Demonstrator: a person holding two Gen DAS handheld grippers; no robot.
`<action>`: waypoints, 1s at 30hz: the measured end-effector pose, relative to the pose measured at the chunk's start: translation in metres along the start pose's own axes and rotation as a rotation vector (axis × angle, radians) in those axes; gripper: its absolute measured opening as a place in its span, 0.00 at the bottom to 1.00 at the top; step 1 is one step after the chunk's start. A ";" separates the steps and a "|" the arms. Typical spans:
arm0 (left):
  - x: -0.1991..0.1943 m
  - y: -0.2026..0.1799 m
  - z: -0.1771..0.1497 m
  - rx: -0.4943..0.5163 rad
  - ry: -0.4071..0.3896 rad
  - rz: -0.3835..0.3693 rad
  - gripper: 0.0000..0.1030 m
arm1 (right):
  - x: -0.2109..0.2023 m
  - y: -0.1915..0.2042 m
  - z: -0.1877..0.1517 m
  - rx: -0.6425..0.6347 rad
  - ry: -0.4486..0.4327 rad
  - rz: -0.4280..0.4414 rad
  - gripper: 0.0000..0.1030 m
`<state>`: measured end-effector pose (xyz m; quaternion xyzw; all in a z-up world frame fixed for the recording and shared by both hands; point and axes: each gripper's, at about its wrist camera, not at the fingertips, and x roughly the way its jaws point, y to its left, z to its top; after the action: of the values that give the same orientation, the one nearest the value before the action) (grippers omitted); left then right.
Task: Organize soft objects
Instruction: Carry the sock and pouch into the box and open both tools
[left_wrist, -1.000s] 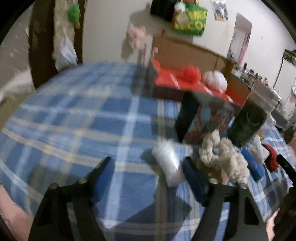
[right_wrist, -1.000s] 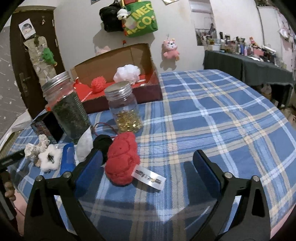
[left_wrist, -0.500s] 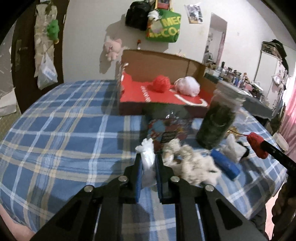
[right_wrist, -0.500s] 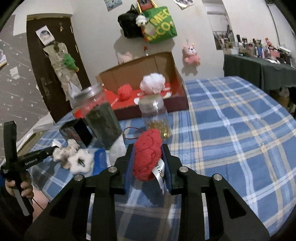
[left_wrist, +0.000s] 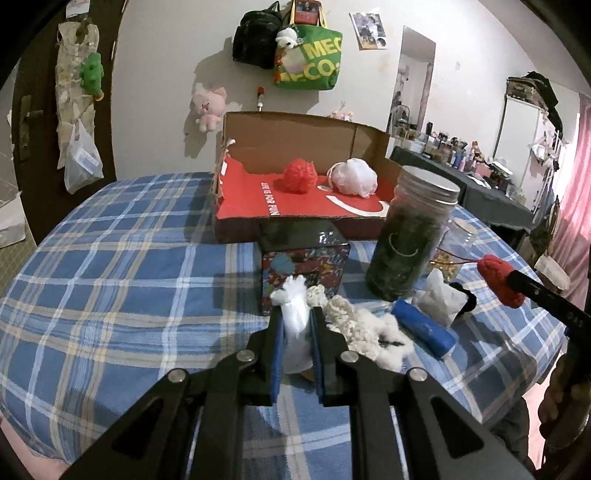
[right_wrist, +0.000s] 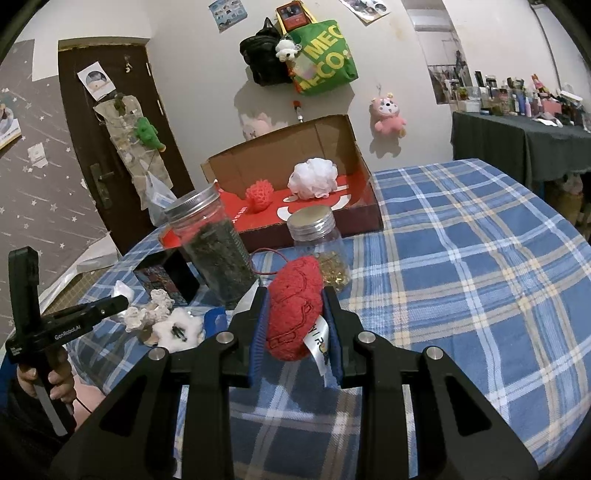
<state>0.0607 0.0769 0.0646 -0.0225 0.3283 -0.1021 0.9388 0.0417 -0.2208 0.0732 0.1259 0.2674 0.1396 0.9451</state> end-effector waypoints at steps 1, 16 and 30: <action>0.001 0.001 -0.001 -0.002 0.003 0.002 0.14 | -0.001 -0.002 0.000 0.003 0.001 0.005 0.26; 0.015 0.048 0.005 -0.084 0.050 0.054 0.14 | -0.023 -0.053 0.001 0.156 -0.014 -0.004 0.26; 0.050 0.067 0.034 -0.002 0.126 -0.053 0.14 | -0.003 -0.097 0.034 0.235 0.010 -0.002 0.26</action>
<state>0.1313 0.1310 0.0533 -0.0254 0.3863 -0.1277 0.9131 0.0768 -0.3177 0.0725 0.2348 0.2868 0.1069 0.9226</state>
